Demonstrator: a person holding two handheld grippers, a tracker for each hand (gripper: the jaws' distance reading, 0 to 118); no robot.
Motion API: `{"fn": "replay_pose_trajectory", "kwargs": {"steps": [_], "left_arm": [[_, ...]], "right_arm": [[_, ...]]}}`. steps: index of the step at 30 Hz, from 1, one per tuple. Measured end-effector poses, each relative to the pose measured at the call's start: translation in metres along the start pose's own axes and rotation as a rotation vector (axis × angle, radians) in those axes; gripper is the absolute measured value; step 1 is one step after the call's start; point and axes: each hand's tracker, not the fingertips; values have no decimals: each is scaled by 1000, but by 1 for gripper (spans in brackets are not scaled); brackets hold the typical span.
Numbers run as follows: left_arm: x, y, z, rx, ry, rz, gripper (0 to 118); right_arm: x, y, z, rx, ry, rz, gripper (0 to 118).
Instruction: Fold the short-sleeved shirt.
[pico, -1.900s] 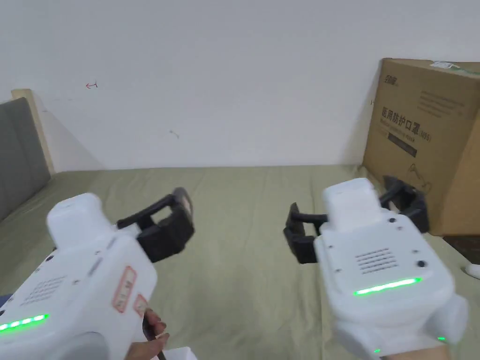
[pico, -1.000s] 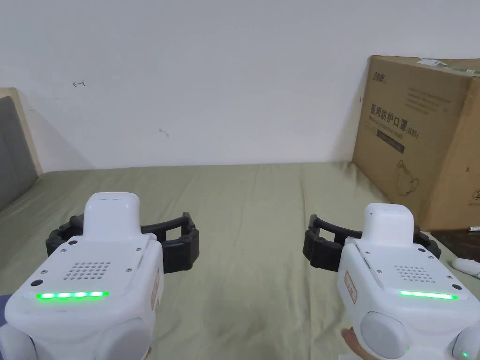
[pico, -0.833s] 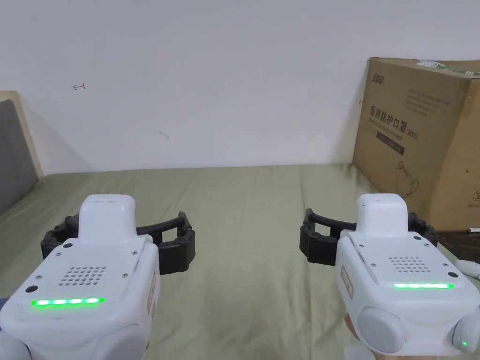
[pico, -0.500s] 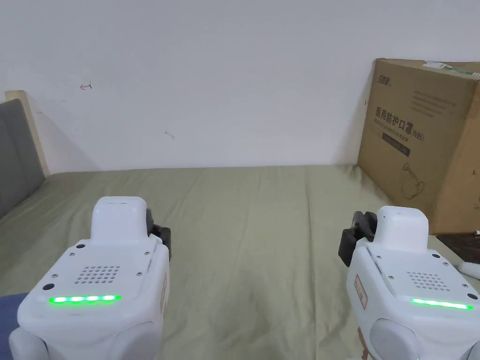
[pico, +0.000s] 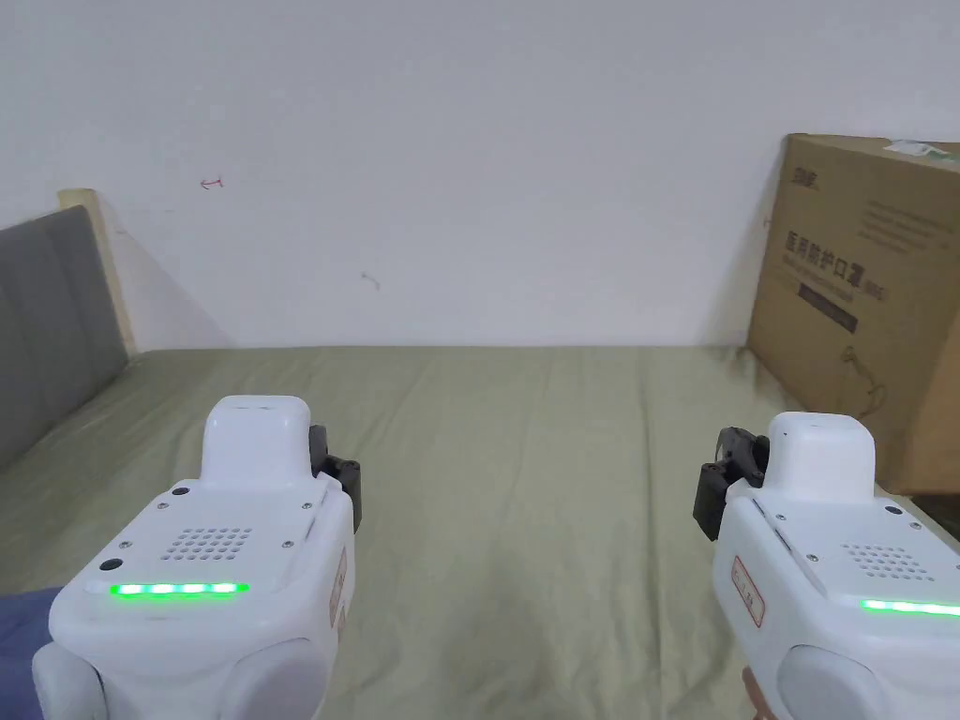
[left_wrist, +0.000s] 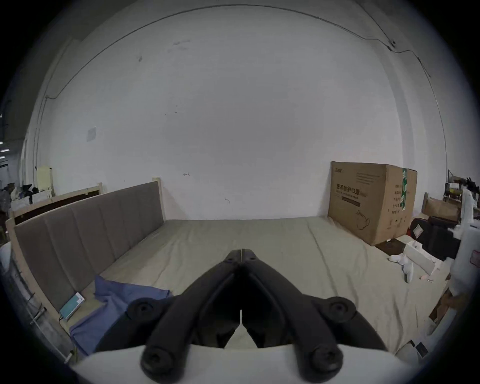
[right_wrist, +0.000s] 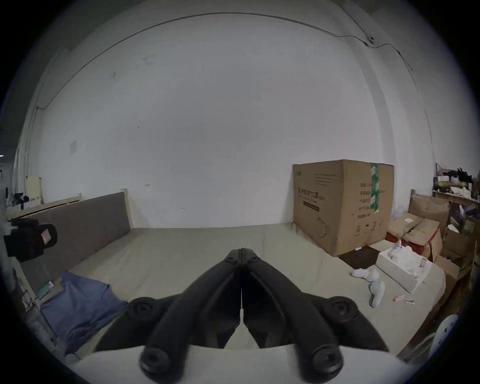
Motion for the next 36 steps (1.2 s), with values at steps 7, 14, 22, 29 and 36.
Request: {"fn": "replay_pose_trajectory", "kwargs": {"steps": [7, 14, 22, 29, 36], "left_arm": [[-76, 8, 36, 12, 205, 43, 0], [-152, -2, 83, -16, 430, 92, 0], [-191, -25, 78, -137, 479, 142, 0], [-228, -80, -8, -395, 418, 226, 0], [-248, -149, -85, -674, 372, 319, 116]], "right_arm": [[-78, 2, -14, -8, 232, 16, 0], [-177, -9, -12, -50, 476, 62, 0], [-219, -23, -9, -93, 571, 75, 0], [-218, -42, -26, -187, 565, 49, 0], [-215, -69, -55, -294, 531, 76, 0]]}}
